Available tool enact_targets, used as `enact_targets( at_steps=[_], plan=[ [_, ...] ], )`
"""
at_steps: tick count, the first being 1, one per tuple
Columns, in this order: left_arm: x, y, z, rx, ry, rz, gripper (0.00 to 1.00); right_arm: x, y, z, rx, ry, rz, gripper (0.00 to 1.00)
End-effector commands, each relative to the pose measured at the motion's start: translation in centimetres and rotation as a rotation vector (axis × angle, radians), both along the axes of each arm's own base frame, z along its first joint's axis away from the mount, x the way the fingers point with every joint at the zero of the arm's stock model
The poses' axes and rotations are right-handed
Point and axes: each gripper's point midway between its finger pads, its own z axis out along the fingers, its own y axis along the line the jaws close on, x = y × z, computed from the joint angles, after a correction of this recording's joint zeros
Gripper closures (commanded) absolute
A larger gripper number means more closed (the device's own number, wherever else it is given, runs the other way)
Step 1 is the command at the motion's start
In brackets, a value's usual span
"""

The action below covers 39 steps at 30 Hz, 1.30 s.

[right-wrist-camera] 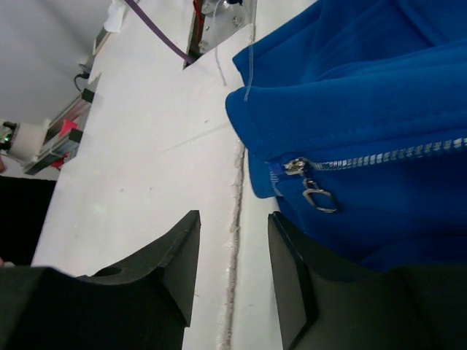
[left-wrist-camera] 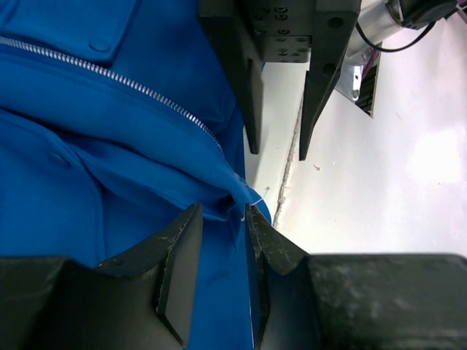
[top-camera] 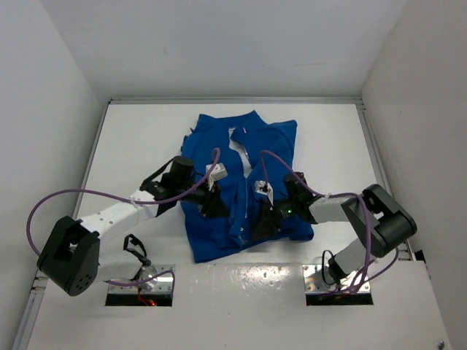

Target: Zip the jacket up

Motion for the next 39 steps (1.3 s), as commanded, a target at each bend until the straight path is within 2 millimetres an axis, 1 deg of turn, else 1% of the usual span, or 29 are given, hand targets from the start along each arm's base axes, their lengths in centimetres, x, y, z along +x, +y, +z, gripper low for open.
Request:
enact_targets(
  at_steps=[1, 3, 4, 6, 7, 8, 9, 11, 12, 13, 15, 18, 19, 22, 24, 26, 30, 31, 34, 36, 37, 39],
  plan=[
    [1.0, -0.1, 1.9, -0.056, -0.091, -0.009, 0.65, 1.8, 0.9, 2.3, 0.157, -0.193, 0.078, 0.57],
    [1.0, -0.2, 2.0, -0.057, -0.083, -0.006, 0.65, 2.3, 1.1, 1.9, 0.158, -0.212, 0.087, 0.53],
    [1.2, -0.3, 2.4, -0.062, -0.092, -0.006, 0.65, 2.3, 1.2, 1.9, 0.162, -0.206, 0.094, 0.53],
    [1.4, -0.4, 2.8, -0.067, -0.101, -0.006, 0.65, 2.8, 1.3, 1.2, 0.166, -0.250, 0.095, 0.49],
    [1.4, -0.4, 2.5, -0.062, -0.092, -0.006, 0.65, 3.0, 1.5, 1.2, 0.160, -0.260, 0.092, 0.49],
    [1.4, -0.4, 2.5, -0.063, -0.083, -0.002, 0.65, 3.1, 1.5, 0.8, 0.145, -0.233, 0.090, 0.47],
    [1.7, -0.6, 3.0, -0.073, -0.100, -0.002, 0.65, 3.6, 1.8, 0.8, 0.148, -0.262, 0.096, 0.47],
    [1.7, -0.6, 2.7, -0.068, -0.081, 0.002, 0.65, 3.7, 1.9, 0.4, 0.125, -0.244, 0.100, 0.47],
    [1.6, -0.7, 2.5, -0.065, -0.061, 0.007, 0.65, 4.0, 2.0, 0.1, 0.114, -0.273, 0.097, 0.47],
    [1.9, -0.8, 3.0, -0.075, -0.078, 0.007, 0.65, 3.8, 1.9, -0.3, 0.096, -0.253, 0.098, 0.47],
    [1.9, -0.8, 3.0, -0.076, -0.070, 0.011, 0.65, 4.3, 1.9, -0.5, 0.082, -0.265, 0.087, 0.47],
    [2.1, -1.0, 2.5, -0.071, -0.052, 0.014, 0.65, 3.8, 1.7, -1.2, 0.055, -0.251, 0.100, 0.47],
    [2.2, -1.1, 2.9, -0.076, -0.061, 0.014, 0.65, 3.8, 1.7, -1.3, 0.052, -0.250, 0.104, 0.47],
    [2.2, -1.1, 2.7, -0.073, -0.043, 0.019, 0.65, 3.4, 1.7, -1.5, 0.045, -0.243, 0.115, 0.47],
    [2.4, -1.2, 3.1, -0.078, -0.041, 0.022, 0.65, 3.0, 1.7, -1.8, 0.044, -0.239, 0.127, 0.47],
    [2.6, -1.4, 3.3, -0.084, -0.041, 0.026, 0.65, 2.9, 1.8, -2.0, 0.039, -0.236, 0.129, 0.47],
    [2.6, -1.4, 3.3, -0.085, -0.024, 0.033, 0.65, 2.7, 2.1, -2.3, 0.036, -0.235, 0.138, 0.47],
    [2.8, -1.2, 3.3, -0.085, -0.024, 0.042, 0.65, 2.9, 2.3, -2.3, 0.040, -0.239, 0.136, 0.47],
    [2.8, -1.2, 3.3, -0.087, -0.007, 0.049, 0.65, 3.2, 2.6, -2.5, 0.035, -0.241, 0.128, 0.47],
    [2.7, -1.2, 3.6, -0.091, -0.015, 0.049, 0.65, 3.0, 2.8, -2.4, 0.038, -0.231, 0.129, 0.47],
    [2.7, -1.2, 3.6, -0.091, -0.015, 0.049, 0.65, 3.0, 2.9, -2.5, 0.043, -0.234, 0.128, 0.49],
    [2.7, -1.1, 3.2, -0.083, -0.002, 0.060, 0.65, 3.3, 3.1, -2.2, 0.061, -0.250, 0.121, 0.57]
  ],
)
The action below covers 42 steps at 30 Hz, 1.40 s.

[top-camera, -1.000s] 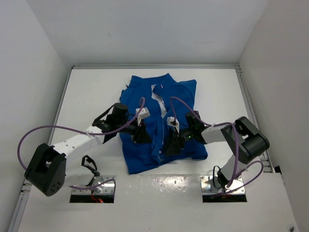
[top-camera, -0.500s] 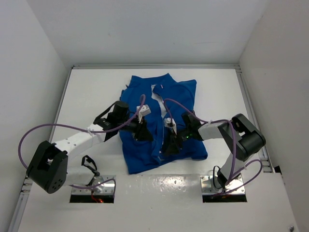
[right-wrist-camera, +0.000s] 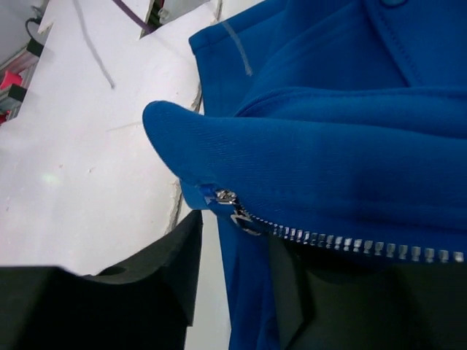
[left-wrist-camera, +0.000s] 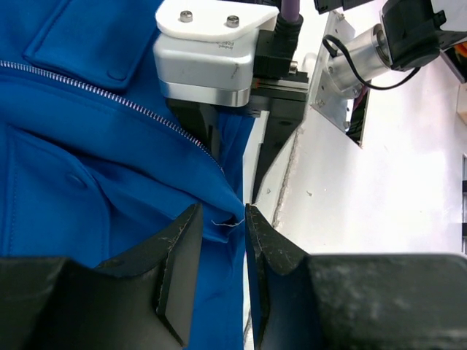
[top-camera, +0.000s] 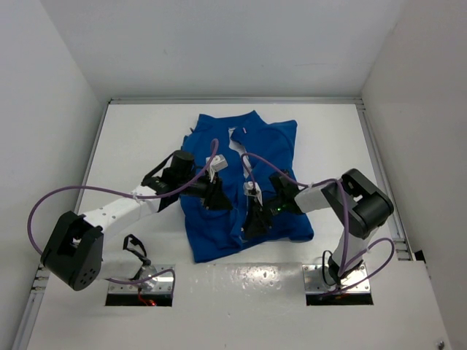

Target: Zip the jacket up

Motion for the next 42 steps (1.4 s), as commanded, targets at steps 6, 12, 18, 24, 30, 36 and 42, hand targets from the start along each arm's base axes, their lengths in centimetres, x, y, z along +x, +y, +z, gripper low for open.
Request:
enact_targets(
  at_steps=[6, 12, 18, 24, 30, 36, 42],
  plan=[
    [0.7, -0.2, 1.4, -0.034, -0.031, 0.006, 0.65, 0.6, 1.2, 1.9, 0.112, -0.063, 0.013, 0.81],
    [0.8, -0.2, 1.8, -0.043, -0.047, 0.006, 0.65, -0.6, 0.4, 1.9, 0.111, -0.041, 0.014, 0.84],
    [-0.8, 0.1, 2.2, -0.057, -0.157, -0.078, 0.65, -1.2, 0.0, 2.1, 0.091, -0.013, -0.007, 0.97],
    [-1.7, 0.4, 1.7, 0.058, -0.411, -0.136, 0.59, -0.8, 0.3, 2.9, 0.070, 0.039, -0.033, 1.00],
    [0.1, 1.5, 2.0, 0.269, -0.795, -0.122, 0.57, 0.2, 0.6, 4.5, 0.056, 0.141, -0.069, 1.00],
    [-1.1, 1.1, 4.1, 0.306, -1.176, -0.152, 0.57, 0.0, 0.5, 5.8, 0.041, 0.245, -0.066, 1.00],
    [-5.2, -0.1, 4.5, 0.217, -1.385, -0.291, 0.57, -0.7, 0.2, 7.0, 0.037, 0.335, -0.052, 1.00]
  ],
)
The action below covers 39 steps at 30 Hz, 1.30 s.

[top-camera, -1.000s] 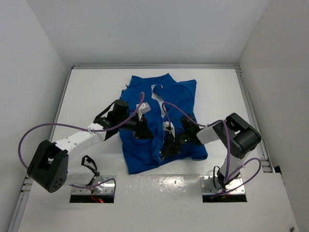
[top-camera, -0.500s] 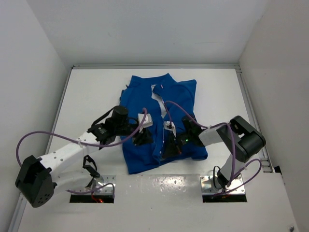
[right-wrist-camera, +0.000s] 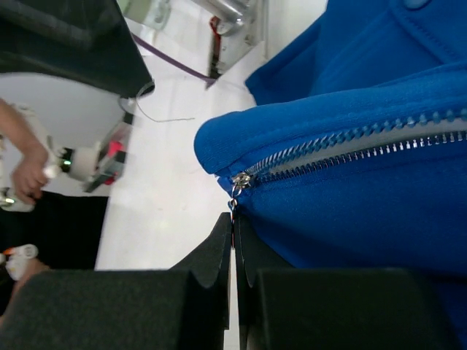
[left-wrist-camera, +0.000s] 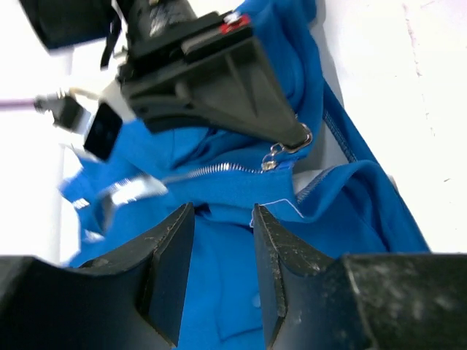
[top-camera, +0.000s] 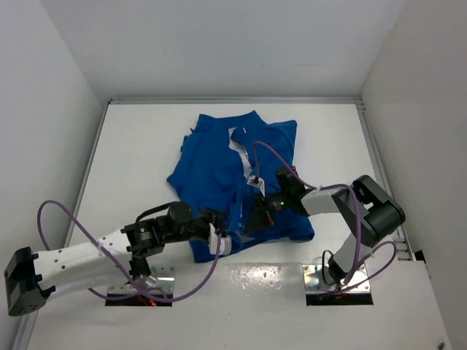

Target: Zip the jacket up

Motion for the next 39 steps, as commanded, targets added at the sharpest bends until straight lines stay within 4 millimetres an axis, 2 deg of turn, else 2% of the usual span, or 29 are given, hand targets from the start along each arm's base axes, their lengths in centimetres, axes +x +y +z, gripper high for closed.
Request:
enact_targets(
  at_steps=[1, 2, 6, 7, 10, 15, 16, 22, 25, 35, 39],
  plan=[
    [0.0, -0.8, 3.0, -0.038, -0.197, -0.044, 0.57, -0.1, 0.3, 2.9, 0.058, 0.033, 0.041, 1.00],
    [-1.0, -1.2, 2.5, -0.032, -0.195, -0.076, 0.57, -0.2, 0.1, 3.0, 0.058, 0.044, 0.036, 1.00],
    [-2.5, -2.0, 2.5, -0.025, -0.218, -0.110, 0.57, -0.3, 0.2, 3.6, 0.061, 0.067, 0.043, 1.00],
    [-2.4, -2.0, 1.9, -0.012, -0.221, -0.099, 0.57, -0.3, 0.2, 3.5, 0.060, 0.069, 0.042, 1.00],
    [-4.2, -2.9, 1.9, -0.045, -0.163, -0.133, 0.57, -0.1, 0.3, 3.9, 0.062, 0.070, 0.042, 1.00],
    [-4.9, -3.2, 1.1, -0.037, -0.117, -0.128, 0.57, 0.0, 0.4, 4.0, 0.064, 0.076, 0.035, 1.00],
    [-4.5, -3.0, 0.3, -0.016, -0.112, -0.099, 0.57, 0.1, 0.4, 4.1, 0.067, 0.075, 0.034, 1.00],
    [-3.6, -3.2, -1.1, 0.017, -0.092, -0.002, 0.58, 0.1, 0.5, 4.8, 0.083, 0.076, 0.036, 1.00],
    [-2.3, -2.9, -1.6, 0.022, -0.120, 0.074, 0.60, 0.1, 0.5, 4.9, 0.086, 0.085, 0.034, 1.00],
    [-0.3, -1.9, -1.1, -0.011, -0.207, 0.189, 0.63, -0.1, 0.5, 5.1, 0.097, 0.087, 0.049, 1.00],
    [0.0, -1.8, -1.1, -0.008, -0.213, 0.208, 0.74, 0.0, 0.7, 5.4, 0.102, 0.084, 0.052, 1.00]
  ],
)
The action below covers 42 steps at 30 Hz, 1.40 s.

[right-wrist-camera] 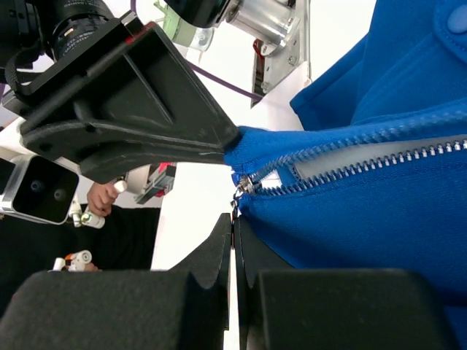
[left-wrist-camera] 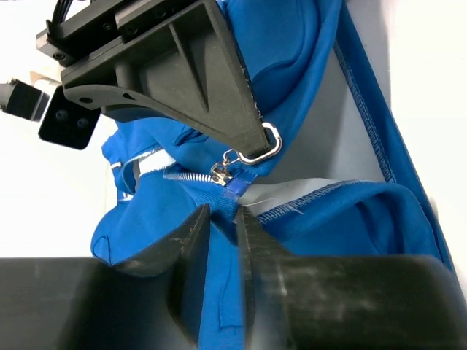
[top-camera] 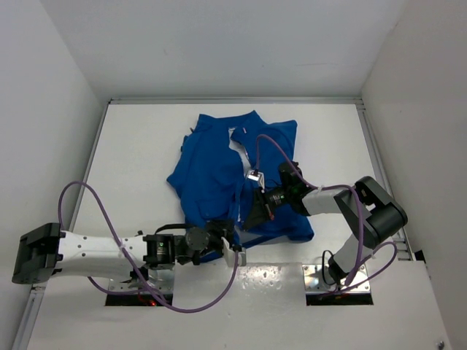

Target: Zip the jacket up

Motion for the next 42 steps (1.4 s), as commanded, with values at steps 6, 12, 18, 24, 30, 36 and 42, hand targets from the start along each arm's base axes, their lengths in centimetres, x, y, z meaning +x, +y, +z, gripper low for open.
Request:
enact_targets(
  at_steps=[6, 12, 18, 24, 30, 36, 42],
  plan=[
    [0.1, -0.1, 0.9, -0.054, -0.050, 0.003, 1.00, 0.4, 0.5, 2.1, 0.068, -0.064, 0.033, 1.00],
    [-2.3, 0.3, 0.8, -0.082, -0.089, -0.165, 1.00, 1.8, 0.9, 2.1, 0.051, -0.050, -0.009, 1.00],
    [-2.7, 0.1, 1.1, -0.086, -0.104, -0.191, 1.00, 3.2, 1.0, 1.2, 0.015, -0.069, -0.063, 1.00],
    [-3.6, 0.0, 0.8, -0.071, -0.099, -0.242, 1.00, 5.5, 0.8, 0.2, -0.040, -0.085, -0.152, 1.00],
    [-4.5, -0.1, 0.9, -0.069, -0.100, -0.284, 1.00, 7.7, 0.0, -0.9, -0.101, -0.083, -0.243, 1.00],
    [-5.7, 0.0, 0.6, -0.055, -0.086, -0.339, 1.00, 10.4, -0.7, -1.9, -0.180, -0.143, -0.317, 1.00],
    [-7.7, 0.1, 1.2, -0.064, -0.061, -0.418, 1.00, 16.6, -2.7, -3.3, -0.310, -0.300, -0.426, 1.00]
  ],
)
